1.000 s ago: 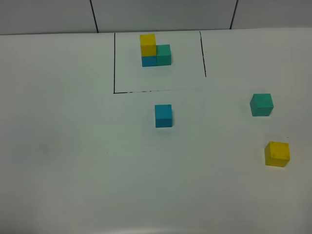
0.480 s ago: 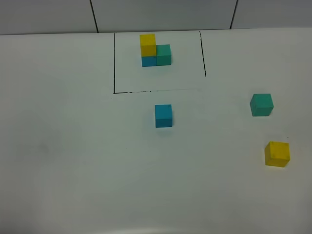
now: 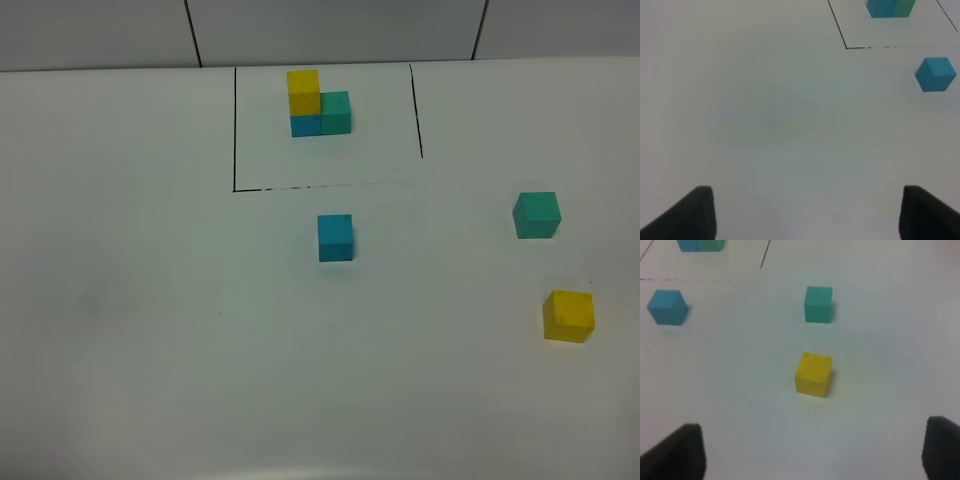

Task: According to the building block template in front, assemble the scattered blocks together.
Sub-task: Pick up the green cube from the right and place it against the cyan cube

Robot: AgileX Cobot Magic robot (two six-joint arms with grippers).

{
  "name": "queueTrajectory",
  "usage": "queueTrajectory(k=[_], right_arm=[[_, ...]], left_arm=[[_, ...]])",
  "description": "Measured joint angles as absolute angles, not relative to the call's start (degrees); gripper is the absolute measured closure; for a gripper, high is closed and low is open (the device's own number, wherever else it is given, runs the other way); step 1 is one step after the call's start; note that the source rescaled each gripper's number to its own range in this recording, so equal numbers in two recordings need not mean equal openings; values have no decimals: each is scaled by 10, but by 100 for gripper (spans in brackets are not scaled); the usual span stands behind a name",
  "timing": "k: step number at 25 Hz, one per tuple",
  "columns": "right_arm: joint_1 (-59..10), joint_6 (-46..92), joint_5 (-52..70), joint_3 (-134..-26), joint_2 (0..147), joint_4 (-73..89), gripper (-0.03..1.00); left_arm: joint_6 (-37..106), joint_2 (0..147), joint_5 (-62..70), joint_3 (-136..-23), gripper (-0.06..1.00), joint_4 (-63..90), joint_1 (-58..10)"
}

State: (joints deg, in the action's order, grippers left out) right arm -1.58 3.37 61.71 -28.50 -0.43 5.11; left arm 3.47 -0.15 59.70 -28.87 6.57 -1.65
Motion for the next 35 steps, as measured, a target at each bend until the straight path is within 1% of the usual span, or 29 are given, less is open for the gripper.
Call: queueTrajectory(k=[14, 16, 18, 21, 23, 35], right_arm=[[-16, 34, 617, -285, -3, 51, 22], [-16, 34, 620, -286, 18, 50, 20], [-16, 34, 628, -295, 54, 49, 15], [-16, 53, 633, -315, 124, 47, 2], [-16, 62, 633, -329, 181, 41, -3], [-16, 69, 558, -376, 500, -10, -3]], left_arm=[[35, -1, 597, -289, 36, 66, -16], [35, -1, 597, -289, 36, 66, -16], [35, -1, 597, -289, 36, 66, -16], [35, -1, 597, -289, 36, 66, -16], [35, -1, 597, -289, 36, 66, -16], [35, -1, 597, -289, 36, 66, -16]])
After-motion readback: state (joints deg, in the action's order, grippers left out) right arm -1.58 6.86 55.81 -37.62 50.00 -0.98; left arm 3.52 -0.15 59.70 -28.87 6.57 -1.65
